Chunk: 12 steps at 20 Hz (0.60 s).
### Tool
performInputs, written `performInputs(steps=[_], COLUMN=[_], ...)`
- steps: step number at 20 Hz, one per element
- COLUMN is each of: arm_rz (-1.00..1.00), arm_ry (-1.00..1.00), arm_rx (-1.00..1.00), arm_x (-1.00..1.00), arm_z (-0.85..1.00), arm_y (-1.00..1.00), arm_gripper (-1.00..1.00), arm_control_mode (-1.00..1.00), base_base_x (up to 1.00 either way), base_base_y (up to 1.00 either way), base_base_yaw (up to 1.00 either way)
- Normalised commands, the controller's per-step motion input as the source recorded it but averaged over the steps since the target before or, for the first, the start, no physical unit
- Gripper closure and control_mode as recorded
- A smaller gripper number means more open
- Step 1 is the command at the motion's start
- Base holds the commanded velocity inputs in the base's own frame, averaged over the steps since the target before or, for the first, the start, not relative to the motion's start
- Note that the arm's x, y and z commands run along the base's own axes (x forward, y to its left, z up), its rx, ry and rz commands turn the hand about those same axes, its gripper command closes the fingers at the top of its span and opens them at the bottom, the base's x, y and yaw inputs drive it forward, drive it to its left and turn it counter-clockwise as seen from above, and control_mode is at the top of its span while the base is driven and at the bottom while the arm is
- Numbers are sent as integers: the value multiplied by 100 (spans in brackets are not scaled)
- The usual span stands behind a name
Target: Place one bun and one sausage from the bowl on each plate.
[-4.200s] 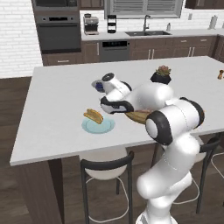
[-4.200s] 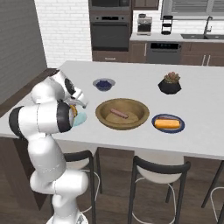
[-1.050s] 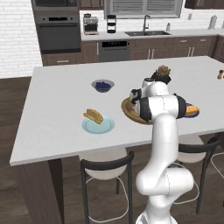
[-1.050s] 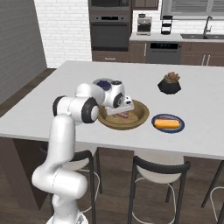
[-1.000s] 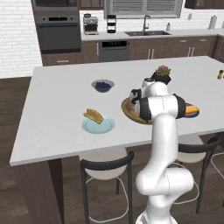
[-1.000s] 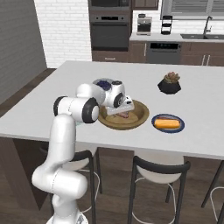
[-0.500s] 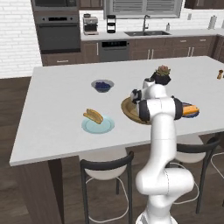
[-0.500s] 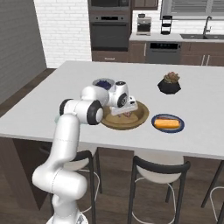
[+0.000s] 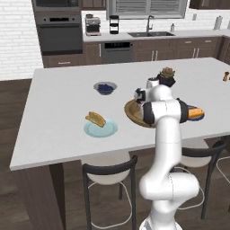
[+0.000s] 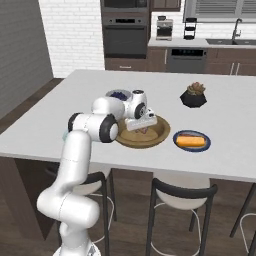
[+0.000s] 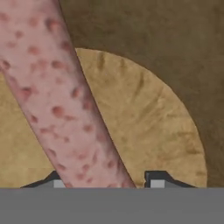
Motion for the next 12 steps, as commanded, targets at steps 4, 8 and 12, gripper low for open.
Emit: performInputs(steps=[4,8,12], arm_rz=[7,11,19], arm_ry=[0,0,6], arm_rx=[0,0,0], arm_x=[-100,-100,-99], arm_z=[57,98,95], arm_y=[27,49,92], arm_gripper=[100,100,100], arm_control_mode=[-100,-100,-100], base_base_x=[0,0,0], base_base_y=[0,0,0], base_base_yaw=[0,0,0])
